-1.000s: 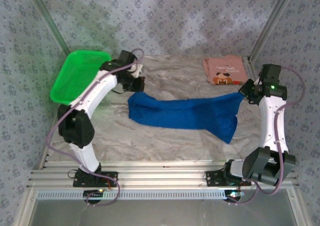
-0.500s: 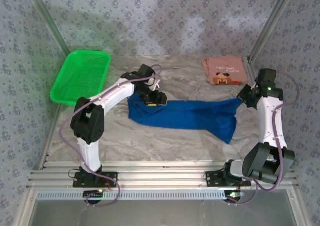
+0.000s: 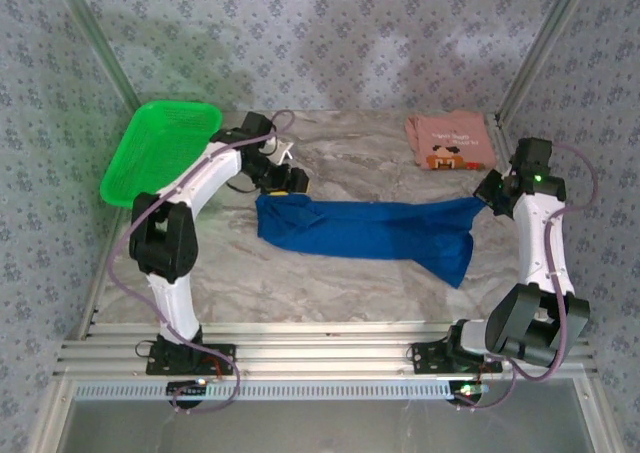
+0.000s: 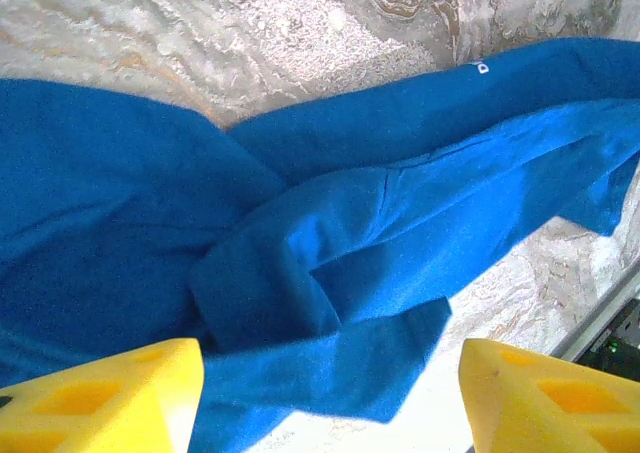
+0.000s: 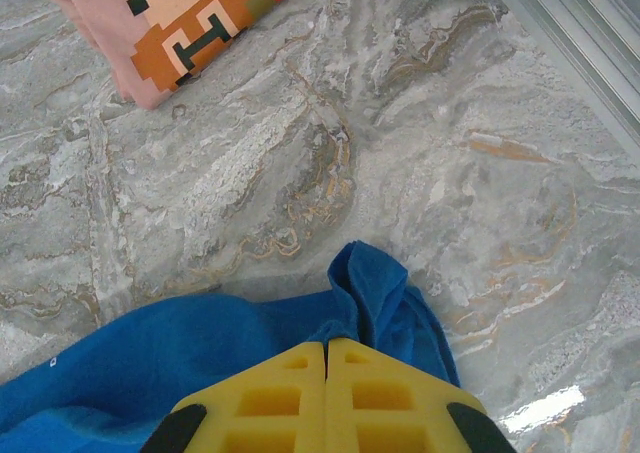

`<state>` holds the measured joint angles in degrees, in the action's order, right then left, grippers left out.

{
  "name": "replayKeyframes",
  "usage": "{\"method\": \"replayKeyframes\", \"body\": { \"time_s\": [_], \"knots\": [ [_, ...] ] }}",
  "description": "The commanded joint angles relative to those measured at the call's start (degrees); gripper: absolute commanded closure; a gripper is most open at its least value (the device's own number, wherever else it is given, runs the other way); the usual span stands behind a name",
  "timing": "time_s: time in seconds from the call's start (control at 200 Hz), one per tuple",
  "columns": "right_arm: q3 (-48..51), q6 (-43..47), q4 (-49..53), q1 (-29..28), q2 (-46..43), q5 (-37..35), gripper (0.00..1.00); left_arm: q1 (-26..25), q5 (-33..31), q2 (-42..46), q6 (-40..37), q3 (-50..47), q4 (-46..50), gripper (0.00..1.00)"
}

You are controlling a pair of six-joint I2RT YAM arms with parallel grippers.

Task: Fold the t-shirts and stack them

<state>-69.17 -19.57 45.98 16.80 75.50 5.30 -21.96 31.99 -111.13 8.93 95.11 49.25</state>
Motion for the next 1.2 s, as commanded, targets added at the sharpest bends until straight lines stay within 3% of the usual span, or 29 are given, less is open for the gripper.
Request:
{"method": "replayKeyframes", "body": {
  "time_s": [0.0, 0.085, 0.28, 0.375, 0.51, 0.605, 0.794, 1.044, 1.194],
  "knots": [
    [0.35, 1.66, -0.28, 0.24, -0.61, -0.72, 1.0, 1.34, 6.21, -3.31, -4.13, 0.73, -0.43, 0.32],
    [0.35, 1.93, 0.06, 0.17, -0.84, -0.64, 1.0, 0.55, 6.97, -5.25, -6.56, 1.95, -0.16, 0.32],
    [2.32, 2.27, -0.44, 0.09, -1.2, -0.36, 1.0, -0.98, -1.05, -7.25, -8.27, 1.56, -1.94, 0.33],
    [2.5, 2.43, -0.76, -0.01, -1.17, -0.29, 1.0, -2.63, 0.86, -6.38, -8.59, 0.1, -4.82, 0.33],
    [2.16, 2.41, -0.52, -0.01, -0.98, -0.25, 1.0, -5.8, 8.13, -6.74, -14.0, -0.09, 0.96, 0.34],
    [1.83, 2.42, 0.08, 0.05, -0.89, 0.01, 1.0, -6.49, 10.72, -4.37, -15.82, -6.08, 2.23, 0.35],
    [1.86, 2.64, 0.04, 0.02, -0.59, 0.33, 1.0, -6.36, 7.18, 3.66, -15.09, -17.6, -0.76, 0.37],
    [1.47, 2.19, -1.38, -0.36, 0.41, -0.15, 1.0, -6.39, 6.24, 8.21, -13.06, -20.57, -3.46, 0.37],
    [1.75, 2.19, -1.09, -0.51, 0.17, -0.28, 1.0, -7.61, -0.78, 8.66, -14.31, -21.13, -1.97, 0.37]
  ]
}}
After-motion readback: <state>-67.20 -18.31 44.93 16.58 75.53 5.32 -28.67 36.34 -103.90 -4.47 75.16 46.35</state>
